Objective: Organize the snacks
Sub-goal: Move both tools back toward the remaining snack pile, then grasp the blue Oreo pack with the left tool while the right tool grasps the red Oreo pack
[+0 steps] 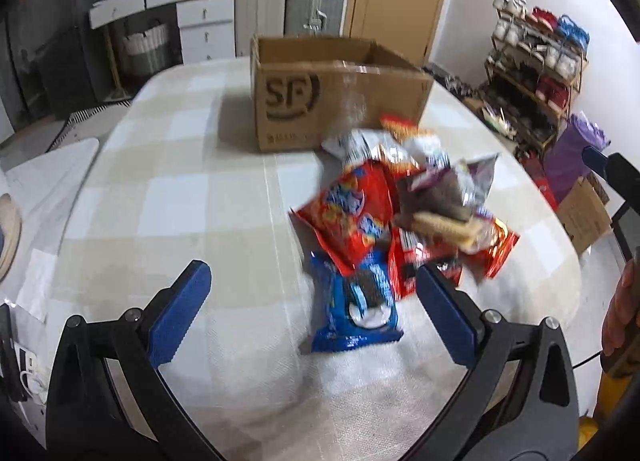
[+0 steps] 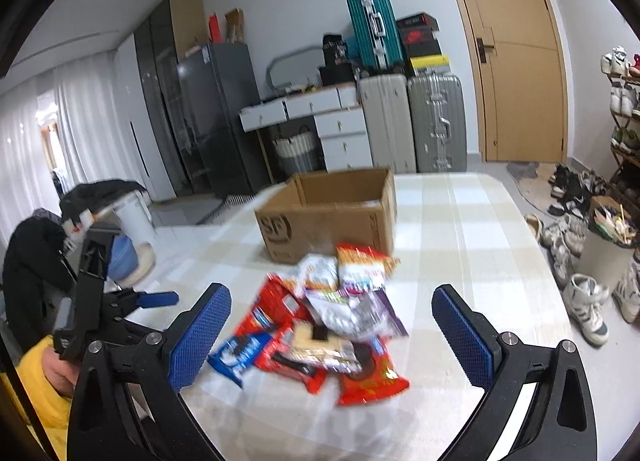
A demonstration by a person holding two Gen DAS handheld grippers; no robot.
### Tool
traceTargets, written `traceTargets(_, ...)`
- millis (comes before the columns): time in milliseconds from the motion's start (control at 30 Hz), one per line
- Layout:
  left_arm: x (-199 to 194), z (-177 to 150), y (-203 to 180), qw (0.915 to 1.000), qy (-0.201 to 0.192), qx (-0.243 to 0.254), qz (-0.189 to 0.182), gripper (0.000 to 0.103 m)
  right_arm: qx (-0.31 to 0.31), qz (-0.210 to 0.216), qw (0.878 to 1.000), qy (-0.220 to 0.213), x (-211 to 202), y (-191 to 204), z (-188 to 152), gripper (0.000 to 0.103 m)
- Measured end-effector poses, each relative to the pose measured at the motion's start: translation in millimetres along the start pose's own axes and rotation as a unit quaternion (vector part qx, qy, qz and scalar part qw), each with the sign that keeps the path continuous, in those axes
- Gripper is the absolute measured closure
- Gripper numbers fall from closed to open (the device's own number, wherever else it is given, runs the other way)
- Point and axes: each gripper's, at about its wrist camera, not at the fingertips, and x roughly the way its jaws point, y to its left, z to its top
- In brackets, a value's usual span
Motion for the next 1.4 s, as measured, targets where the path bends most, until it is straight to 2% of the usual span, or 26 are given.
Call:
traceTargets(333,50,-14,-15,0.9985,0.053,0.017,0.002,0.001,0.002,-0.006,0.999,0.044,27,-14,-31,0.001)
traceTargets(600,77,-14,-10,0.9973,0.072,0.010,0.000,0.004,0.013,-0.010,0.997,0.079,50,-28,-47,0.001)
traceTargets(700,79,-12,-8,0.9974,0.068,0.009,-0.019,0.013,0.015,-0.010,0.996,0.086,54,-30,-50,0.001)
traceTargets(767,79,-13,-8,0.9976,0.066,0.008,-0.020,0.030,0.017,-0.011,0.996,0.092,59,-31,-52,0.001)
traceTargets(800,79,-13,-8,0.9976,0.066,0.008,-0.019,0.042,0.018,-0.012,0.995,0.094,59,-31,-53,0.001)
traceTargets(900,79,-12,-6,0.9976,0.062,0.007,-0.030,0.057,0.018,-0.011,0.995,0.102,64,-32,-55,0.001)
traceTargets(1233,67,-16,11,0.9974,0.055,-0.009,-0.047,0.061,0.008,-0.011,0.993,0.120,73,-28,-55,0.001)
traceTargets(1400,55,-18,24,0.9976,0.042,-0.023,-0.050,0.061,-0.003,-0.018,0.989,0.147,88,-31,-57,0.001)
